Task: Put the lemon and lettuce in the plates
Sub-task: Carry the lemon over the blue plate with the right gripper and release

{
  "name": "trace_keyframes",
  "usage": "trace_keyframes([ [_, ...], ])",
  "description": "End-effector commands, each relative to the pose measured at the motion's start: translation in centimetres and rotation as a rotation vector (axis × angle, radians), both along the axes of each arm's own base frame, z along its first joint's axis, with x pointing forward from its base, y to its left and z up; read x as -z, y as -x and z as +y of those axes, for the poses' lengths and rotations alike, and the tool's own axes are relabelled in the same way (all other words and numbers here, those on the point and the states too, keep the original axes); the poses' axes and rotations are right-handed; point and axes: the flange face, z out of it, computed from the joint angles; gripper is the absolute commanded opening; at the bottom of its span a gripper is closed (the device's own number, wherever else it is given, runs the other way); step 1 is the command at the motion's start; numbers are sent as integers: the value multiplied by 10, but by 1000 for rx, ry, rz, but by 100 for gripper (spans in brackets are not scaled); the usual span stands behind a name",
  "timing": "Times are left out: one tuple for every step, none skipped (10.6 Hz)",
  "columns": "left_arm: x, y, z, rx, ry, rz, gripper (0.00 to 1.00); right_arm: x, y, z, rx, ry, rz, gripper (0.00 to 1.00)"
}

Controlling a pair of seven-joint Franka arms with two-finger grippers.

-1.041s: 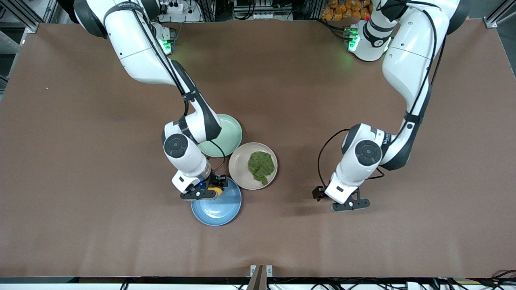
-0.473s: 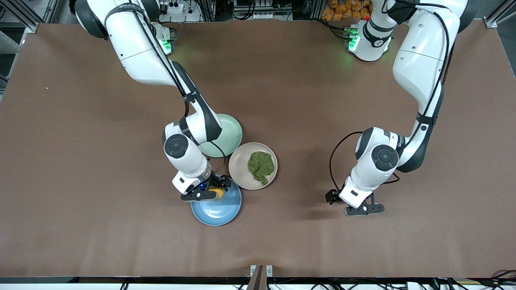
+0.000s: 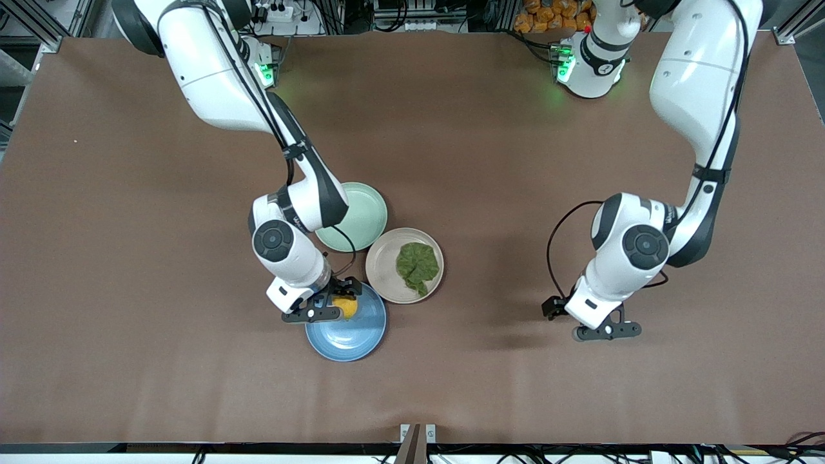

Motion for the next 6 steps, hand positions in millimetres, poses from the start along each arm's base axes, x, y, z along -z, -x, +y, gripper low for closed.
trace_keyframes([
  [-13, 23, 10, -6, -12, 17, 100, -28, -7, -21, -35, 7, 50, 100],
  [-18, 23, 17, -18, -19, 26, 100, -38, -9, -26, -48, 10, 67, 100],
  [-20, 26, 25, -23, -33, 60, 100, -42, -11, -38, -69, 16, 86, 100],
  [-19, 30, 26, -21, -49, 98, 100, -53, -14, -50, -96, 16, 91, 100],
  [-21, 32, 27, -21, -58, 120, 100, -57, -17, -69, -102, 16, 114, 100],
  [-25, 36, 27, -22, -68, 146, 100, -67, -17, -82, -91, 16, 139, 100],
])
